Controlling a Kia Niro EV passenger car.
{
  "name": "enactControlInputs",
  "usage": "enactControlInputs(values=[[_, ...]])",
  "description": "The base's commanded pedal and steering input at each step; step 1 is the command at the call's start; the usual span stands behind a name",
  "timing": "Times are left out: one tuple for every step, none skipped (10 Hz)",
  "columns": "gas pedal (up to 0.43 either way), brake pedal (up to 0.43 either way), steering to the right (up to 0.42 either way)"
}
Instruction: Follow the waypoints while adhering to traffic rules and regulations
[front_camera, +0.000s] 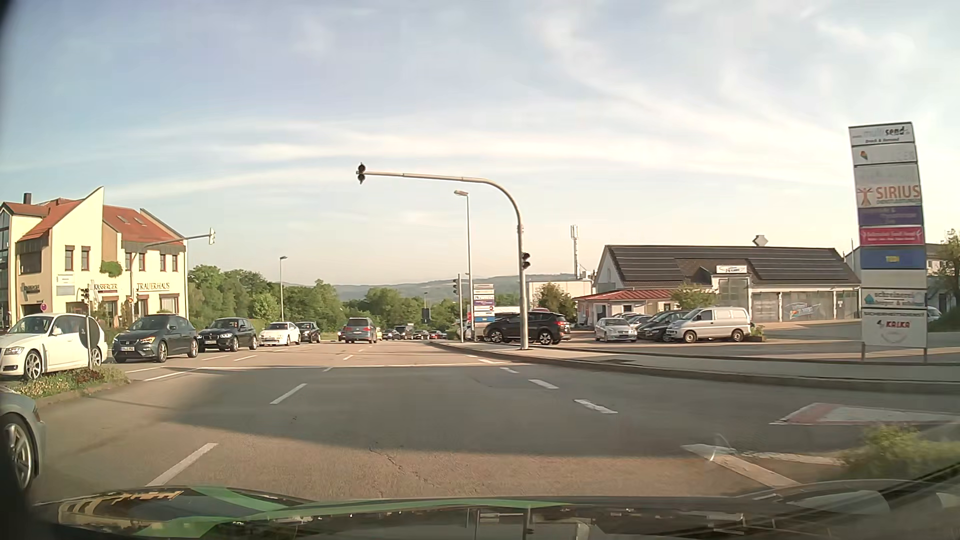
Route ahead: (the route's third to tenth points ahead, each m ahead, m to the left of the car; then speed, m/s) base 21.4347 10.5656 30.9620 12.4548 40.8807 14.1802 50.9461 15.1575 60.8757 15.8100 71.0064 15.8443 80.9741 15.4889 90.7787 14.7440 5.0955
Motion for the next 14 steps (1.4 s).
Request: enactControlInputs(values=[[0.0, 0.0, -0.221], [0.0, 0.0, -0.204], [0.0, 0.0, -0.178], [0.0, 0.0, -0.148], [0.0, 0.0, -0.123], [0.0, 0.0, -0.096], [0.0, 0.006, -0.081], [0.0, 0.049, -0.069], [0.0, 0.0, -0.054], [0.0, 0.0, -0.043], [0.0, 0.0, -0.032], [0.0, 0.0, -0.025], [0.0, 0.0, -0.024], [0.0, 0.0, -0.025]])
